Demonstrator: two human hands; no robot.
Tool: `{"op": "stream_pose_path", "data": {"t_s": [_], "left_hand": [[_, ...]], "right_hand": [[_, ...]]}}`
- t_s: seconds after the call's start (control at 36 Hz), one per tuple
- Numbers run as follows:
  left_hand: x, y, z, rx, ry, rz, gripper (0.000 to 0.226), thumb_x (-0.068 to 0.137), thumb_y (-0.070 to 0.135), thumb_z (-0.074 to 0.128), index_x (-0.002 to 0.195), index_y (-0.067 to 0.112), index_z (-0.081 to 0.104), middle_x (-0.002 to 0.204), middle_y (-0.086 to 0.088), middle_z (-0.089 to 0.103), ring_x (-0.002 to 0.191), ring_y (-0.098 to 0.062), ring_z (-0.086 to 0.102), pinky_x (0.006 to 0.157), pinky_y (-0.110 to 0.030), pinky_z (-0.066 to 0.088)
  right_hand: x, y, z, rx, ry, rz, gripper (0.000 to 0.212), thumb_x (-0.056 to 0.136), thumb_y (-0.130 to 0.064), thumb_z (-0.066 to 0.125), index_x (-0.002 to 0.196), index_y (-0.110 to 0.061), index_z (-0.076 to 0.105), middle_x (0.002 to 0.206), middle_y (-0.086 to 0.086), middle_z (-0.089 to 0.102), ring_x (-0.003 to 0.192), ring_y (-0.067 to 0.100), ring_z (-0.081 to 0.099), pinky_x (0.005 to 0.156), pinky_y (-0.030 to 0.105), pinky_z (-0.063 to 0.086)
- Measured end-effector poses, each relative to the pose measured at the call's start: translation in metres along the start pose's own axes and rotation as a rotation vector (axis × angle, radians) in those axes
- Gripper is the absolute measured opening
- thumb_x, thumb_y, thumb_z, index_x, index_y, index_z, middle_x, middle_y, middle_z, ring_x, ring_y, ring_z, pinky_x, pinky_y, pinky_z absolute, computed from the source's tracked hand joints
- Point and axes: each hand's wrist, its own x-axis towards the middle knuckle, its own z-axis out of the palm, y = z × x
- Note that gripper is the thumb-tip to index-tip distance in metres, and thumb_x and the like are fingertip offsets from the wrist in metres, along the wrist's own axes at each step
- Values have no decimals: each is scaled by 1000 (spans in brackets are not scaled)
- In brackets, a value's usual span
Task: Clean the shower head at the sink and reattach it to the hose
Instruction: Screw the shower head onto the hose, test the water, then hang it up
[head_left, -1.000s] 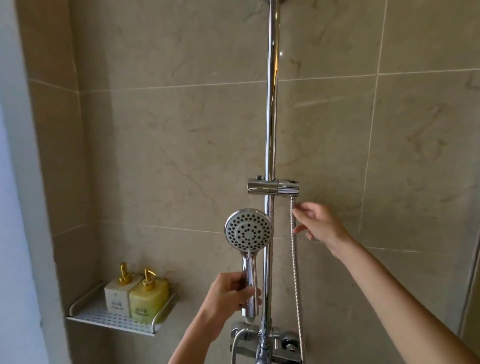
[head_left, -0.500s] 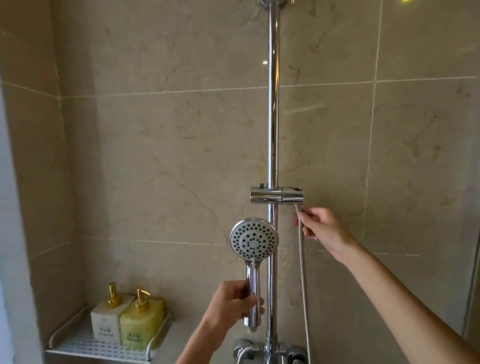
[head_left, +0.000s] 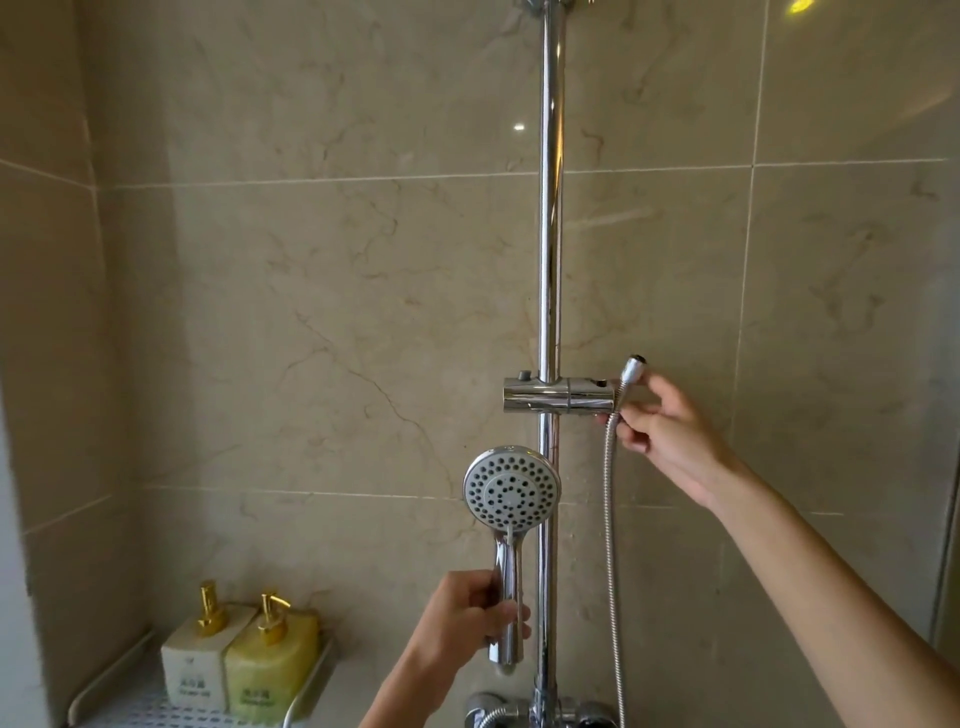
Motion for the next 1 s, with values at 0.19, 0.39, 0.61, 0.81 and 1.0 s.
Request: {"op": "stream_pose_path", "data": {"t_s": [0.19,0.39,0.61,0.81,1.0], "left_hand": [[2,2,1,7,-21,7,10,92,-7,57,97,-11,64,86,-15,76,88,-31,75,86,-51,59],[0,8,5,28,-34,46,13,92,-5,57,97,-17,60,74,-3,74,88,-31,75,92,-61,52],[-3,13,0,39,-24,44,11,92,-6,56,98,-12,64,87,-12,77,88,-29,75,92,-57,54],[-5,18,-3,53,-10,73,13,93,-2,57,101,-12,63,89,-12,77,89,-29,75,92,-59,53],[-7,21,-5,56,2,89,14,94,0,58,102,-10,64,94,-16,75,90,-29,75,91,-56,55]], "right_hand": [[1,-8,-1,-54,-69,-17,18,101,0,44,95,-4,61,77,7,52,60,12,46,49,21,31],[1,-7,-1,-240,17,-75,28,96,-36,59,106,-11,65,76,-1,52,61,10,51,55,18,46],[1,-12,3,-417,147,-167,26,96,-40,59,102,-16,65,77,-5,59,54,8,49,52,18,40],[-4,-7,7,-297,152,-206,17,100,-31,56,98,-22,70,97,-2,69,89,8,60,83,21,44],[-26,16,-1,74,112,-118,18,101,-13,49,107,-3,62,86,9,61,77,22,63,82,37,55]]}}
